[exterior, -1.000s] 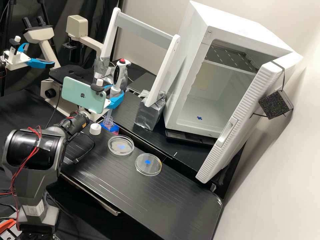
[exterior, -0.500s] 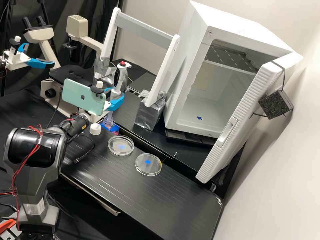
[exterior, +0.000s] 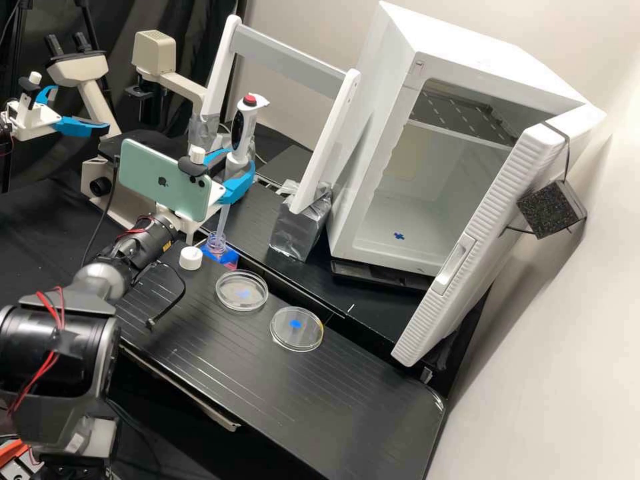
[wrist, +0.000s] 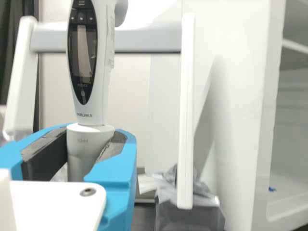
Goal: Use the pipette
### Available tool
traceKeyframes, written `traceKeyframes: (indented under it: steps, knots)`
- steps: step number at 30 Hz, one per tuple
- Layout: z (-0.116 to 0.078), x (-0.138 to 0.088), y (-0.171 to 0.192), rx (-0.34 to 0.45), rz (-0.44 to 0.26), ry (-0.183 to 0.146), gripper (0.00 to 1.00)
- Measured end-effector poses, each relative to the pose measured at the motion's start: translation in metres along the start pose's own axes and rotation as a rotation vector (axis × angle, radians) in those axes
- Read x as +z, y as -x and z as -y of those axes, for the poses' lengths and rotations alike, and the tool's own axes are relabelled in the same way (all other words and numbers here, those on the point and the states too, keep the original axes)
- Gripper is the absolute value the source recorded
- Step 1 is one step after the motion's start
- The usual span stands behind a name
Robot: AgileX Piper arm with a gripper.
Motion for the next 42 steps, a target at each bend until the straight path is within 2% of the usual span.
traceKeyframes:
  steps: [9,13,16,17,19,20,22,23,26,27,28,29,32,35,42]
  knots:
    - [-0.028,-0.017,0.006,0.035,-0.042,-0.061,0.00]
    - [-0.038,-0.015,0.009,0.023,-0.043,-0.071,0.00]
    - [-0.047,-0.006,0.013,0.022,-0.045,-0.071,0.00]
    - [-0.049,-0.002,0.015,0.018,-0.044,-0.082,0.00]
    - [-0.059,0.007,0.020,0.038,-0.054,-0.072,0.00]
    - [-0.064,0.013,0.023,0.049,-0.053,-0.091,0.00]
    - [-0.070,0.020,0.029,0.064,-0.058,-0.093,0.00]
    - [-0.075,0.027,0.033,0.084,-0.048,-0.119,0.00]
    - [-0.085,0.038,0.042,0.103,-0.052,-0.133,0.00]
    - [-0.090,0.043,0.046,0.122,-0.047,-0.152,0.00]
    - [-0.092,0.046,0.049,0.128,-0.046,-0.152,0.00]
    - [-0.094,0.052,0.054,0.134,-0.037,-0.129,0.00]
    - [-0.096,0.059,0.061,0.166,-0.040,-0.121,0.00]
    - [-0.097,0.063,0.066,0.181,-0.039,-0.093,0.00]
    - [-0.097,0.064,0.074,0.213,-0.098,-0.050,0.00]
